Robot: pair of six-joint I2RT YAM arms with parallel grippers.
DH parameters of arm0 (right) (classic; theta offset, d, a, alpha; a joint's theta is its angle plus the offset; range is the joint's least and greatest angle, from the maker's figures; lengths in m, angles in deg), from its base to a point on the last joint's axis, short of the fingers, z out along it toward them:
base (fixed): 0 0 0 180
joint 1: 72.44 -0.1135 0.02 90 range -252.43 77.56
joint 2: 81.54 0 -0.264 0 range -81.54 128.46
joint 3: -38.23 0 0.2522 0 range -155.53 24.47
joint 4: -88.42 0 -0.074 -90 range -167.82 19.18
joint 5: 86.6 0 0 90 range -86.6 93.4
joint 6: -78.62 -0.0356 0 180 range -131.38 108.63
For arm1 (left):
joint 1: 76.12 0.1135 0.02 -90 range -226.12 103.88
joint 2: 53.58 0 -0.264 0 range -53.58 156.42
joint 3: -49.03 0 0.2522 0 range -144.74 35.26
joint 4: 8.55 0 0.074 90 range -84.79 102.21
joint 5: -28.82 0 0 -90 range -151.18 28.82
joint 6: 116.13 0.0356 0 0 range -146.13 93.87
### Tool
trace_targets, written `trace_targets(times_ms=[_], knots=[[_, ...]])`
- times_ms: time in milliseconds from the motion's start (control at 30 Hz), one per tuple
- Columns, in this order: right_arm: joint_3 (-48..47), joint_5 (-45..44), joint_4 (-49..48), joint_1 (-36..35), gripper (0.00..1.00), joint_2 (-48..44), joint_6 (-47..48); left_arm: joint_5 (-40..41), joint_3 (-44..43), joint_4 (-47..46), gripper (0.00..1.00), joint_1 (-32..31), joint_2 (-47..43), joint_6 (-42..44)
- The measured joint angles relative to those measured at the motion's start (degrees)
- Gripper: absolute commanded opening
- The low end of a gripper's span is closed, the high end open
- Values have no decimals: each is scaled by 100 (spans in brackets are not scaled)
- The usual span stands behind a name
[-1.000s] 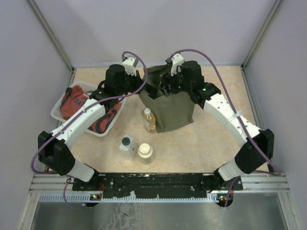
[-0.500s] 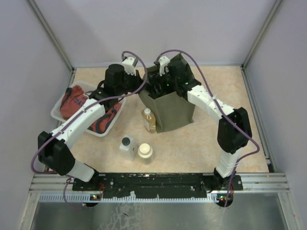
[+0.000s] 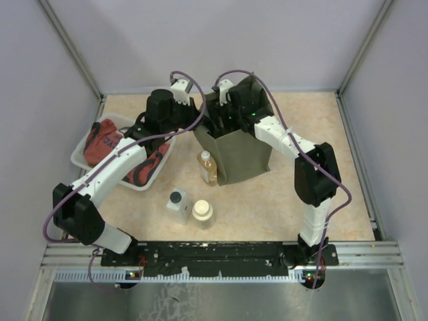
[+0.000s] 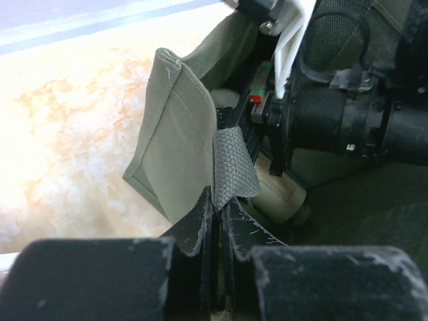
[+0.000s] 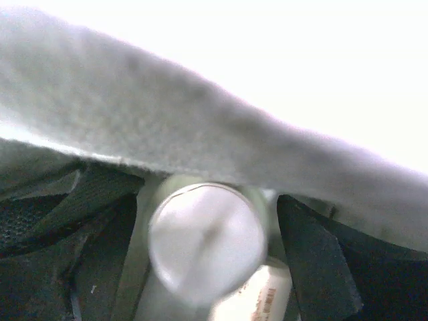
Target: Place the personal care products into the canvas bag
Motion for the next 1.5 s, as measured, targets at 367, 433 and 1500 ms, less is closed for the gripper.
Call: trace_targets(times_ms=[367,433,1500], knots=[[7,-780,-138,-426,99,-951,391,0,0,-35,0,7,0,0],[109,-984,-111,-671,99,-1429,472,2,0,-46,0,4,2,2],[4636,-1856,-710,-4701,99,-3845,-1115,114,-22,-50,0,7,48,37]])
